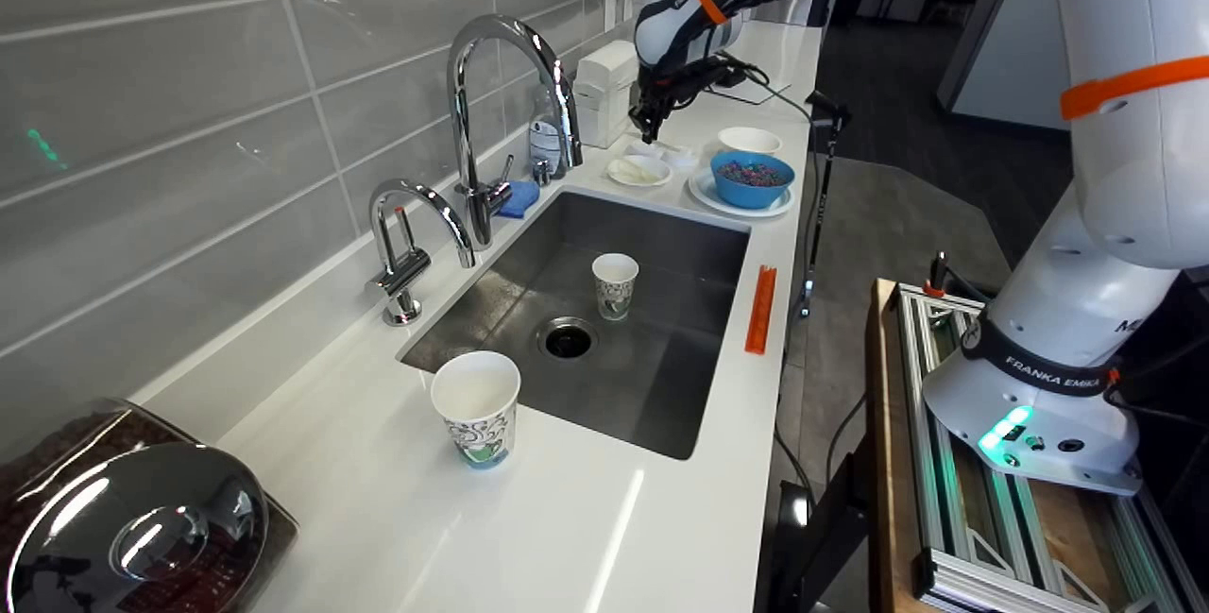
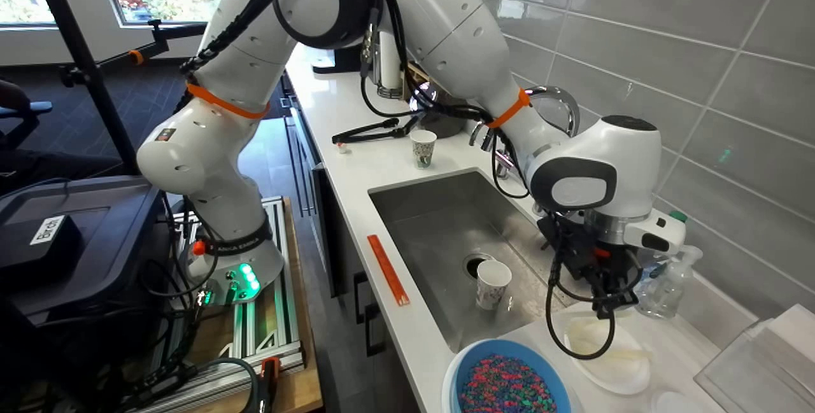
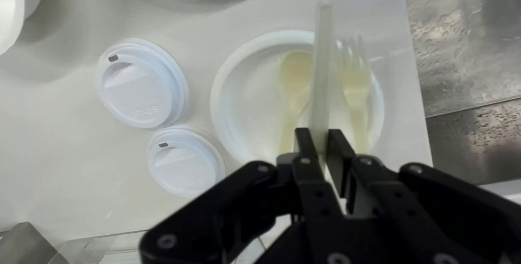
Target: Pick up the plastic knife and put it on the white plate on the right
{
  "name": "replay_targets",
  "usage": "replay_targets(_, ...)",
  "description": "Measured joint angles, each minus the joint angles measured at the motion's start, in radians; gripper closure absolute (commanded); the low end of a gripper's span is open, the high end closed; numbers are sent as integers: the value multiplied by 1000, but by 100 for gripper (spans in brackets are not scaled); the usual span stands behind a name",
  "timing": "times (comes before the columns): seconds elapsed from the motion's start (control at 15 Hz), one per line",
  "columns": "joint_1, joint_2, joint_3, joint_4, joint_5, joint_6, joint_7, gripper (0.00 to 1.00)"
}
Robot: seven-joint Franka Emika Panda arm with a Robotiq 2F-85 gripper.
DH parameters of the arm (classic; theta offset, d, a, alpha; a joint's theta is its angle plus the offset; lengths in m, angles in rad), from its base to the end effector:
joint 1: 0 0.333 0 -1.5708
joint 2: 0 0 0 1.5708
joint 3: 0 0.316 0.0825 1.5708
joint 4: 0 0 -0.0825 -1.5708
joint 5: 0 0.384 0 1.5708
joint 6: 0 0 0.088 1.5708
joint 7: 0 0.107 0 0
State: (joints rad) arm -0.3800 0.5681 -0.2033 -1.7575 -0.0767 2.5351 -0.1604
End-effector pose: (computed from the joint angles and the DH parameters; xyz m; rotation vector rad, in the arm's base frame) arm 0.5800 -0.3640 0.2723 2.8725 -0.4656 0.2145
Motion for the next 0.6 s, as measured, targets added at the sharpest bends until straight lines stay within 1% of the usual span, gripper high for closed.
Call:
replay_targets(0.33,-32,77,22,68,46,-5,-19,96)
replay_targets(0.6,-48,136,18,121,78,-5,18,96)
